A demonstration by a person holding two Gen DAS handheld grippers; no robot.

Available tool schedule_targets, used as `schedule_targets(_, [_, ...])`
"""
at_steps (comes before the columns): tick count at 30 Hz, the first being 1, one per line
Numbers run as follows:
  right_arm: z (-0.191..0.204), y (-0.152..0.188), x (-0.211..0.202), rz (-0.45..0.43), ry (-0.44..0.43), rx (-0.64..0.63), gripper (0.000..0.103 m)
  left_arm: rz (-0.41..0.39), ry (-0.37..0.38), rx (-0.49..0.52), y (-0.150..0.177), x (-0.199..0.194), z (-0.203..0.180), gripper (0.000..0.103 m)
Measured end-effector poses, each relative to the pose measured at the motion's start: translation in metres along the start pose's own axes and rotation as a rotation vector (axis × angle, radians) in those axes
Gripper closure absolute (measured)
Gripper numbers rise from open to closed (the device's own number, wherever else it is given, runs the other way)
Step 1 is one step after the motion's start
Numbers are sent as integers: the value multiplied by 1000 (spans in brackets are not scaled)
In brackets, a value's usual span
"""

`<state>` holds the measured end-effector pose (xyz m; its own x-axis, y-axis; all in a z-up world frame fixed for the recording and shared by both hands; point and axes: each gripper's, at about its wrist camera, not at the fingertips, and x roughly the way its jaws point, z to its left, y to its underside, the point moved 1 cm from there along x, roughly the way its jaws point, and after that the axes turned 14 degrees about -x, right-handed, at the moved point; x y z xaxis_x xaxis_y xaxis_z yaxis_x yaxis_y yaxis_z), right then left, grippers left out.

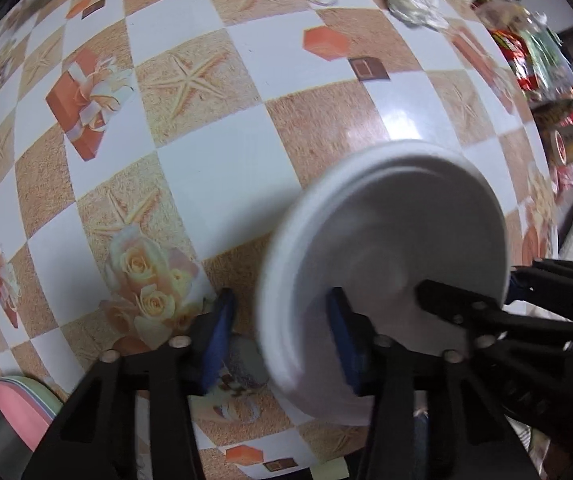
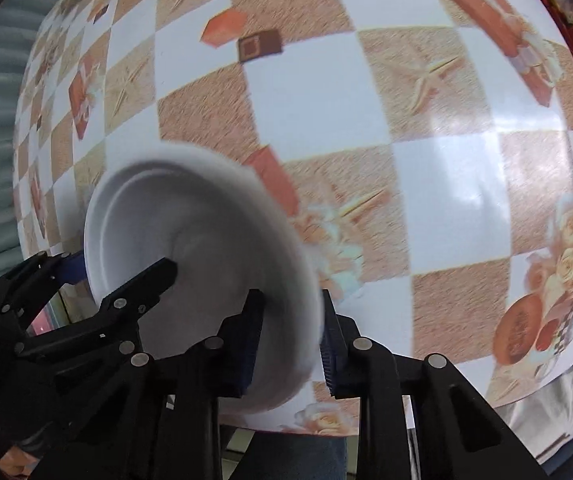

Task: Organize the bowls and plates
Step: 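Lift the bowl stack with the left tool and carry it over the pink plate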

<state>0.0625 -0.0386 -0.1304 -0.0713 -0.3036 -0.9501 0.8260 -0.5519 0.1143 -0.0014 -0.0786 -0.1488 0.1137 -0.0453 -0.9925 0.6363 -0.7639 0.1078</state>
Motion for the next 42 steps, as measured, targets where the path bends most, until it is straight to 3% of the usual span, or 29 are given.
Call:
schedule_targets(1, [7,1,0,0,18,-15,75,6,3,9,3,0,1,66])
schedule_targets(7, [44,8,12,40,10,-39,75,6,-11,3,22,3,32,66])
schedule_targets(17, [131,9,37,115,0,-184,74,21,-31,-127,52,0,110,66])
schedule_targets(23, [172,12,47,144,1,-248,74,22,-20,-181,61,3,138,66])
schedule_targets(31, [178,-12,48,149,18,-256,73,-2,0,-175,72,6,146,66])
schedule_targets(36, [178,-4,50,156,29,-258,73,-11,15,-163,100,-4,165,66])
schedule_targets(42, [182,-6,55,156,41,-248,73,-23,24,-147,96,-11,163,66])
